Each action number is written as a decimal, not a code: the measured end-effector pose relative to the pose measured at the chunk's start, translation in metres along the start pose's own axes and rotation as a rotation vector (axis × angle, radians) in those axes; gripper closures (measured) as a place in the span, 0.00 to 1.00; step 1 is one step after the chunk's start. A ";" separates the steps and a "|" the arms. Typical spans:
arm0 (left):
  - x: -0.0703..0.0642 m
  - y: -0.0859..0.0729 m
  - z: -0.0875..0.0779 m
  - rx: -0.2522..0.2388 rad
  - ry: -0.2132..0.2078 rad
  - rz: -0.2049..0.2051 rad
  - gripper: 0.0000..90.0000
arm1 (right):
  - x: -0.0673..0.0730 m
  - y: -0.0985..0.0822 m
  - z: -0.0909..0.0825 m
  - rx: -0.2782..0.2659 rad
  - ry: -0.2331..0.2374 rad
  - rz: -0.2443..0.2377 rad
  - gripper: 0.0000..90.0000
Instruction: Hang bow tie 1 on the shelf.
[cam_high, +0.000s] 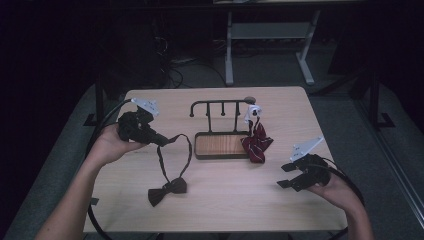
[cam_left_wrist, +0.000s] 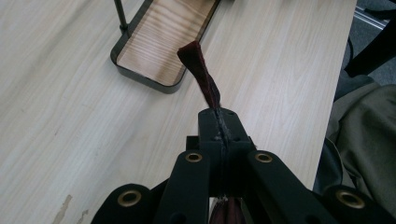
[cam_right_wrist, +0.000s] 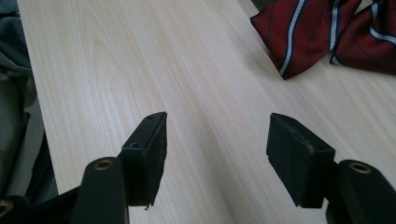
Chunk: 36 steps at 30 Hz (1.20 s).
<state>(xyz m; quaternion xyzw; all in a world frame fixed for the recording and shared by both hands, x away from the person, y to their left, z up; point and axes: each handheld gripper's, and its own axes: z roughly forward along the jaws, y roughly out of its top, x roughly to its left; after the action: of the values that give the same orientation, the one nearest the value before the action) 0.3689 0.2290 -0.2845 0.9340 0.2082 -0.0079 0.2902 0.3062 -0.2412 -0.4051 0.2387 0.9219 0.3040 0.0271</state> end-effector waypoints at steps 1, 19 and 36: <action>0.000 0.001 0.000 -0.002 -0.003 -0.001 0.99 | 0.000 0.000 0.000 -0.001 0.000 -0.004 0.42; 0.007 0.022 -0.002 0.000 -0.004 0.019 0.99 | -0.005 -0.004 0.000 -0.006 0.022 0.012 0.42; 0.017 0.044 -0.015 0.003 0.021 0.020 0.99 | -0.004 -0.004 -0.002 -0.010 0.013 0.007 0.42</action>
<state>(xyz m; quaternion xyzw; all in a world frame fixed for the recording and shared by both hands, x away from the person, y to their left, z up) 0.3997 0.2109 -0.2503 0.9366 0.2017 0.0043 0.2864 0.3073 -0.2472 -0.4058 0.2401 0.9196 0.3101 0.0213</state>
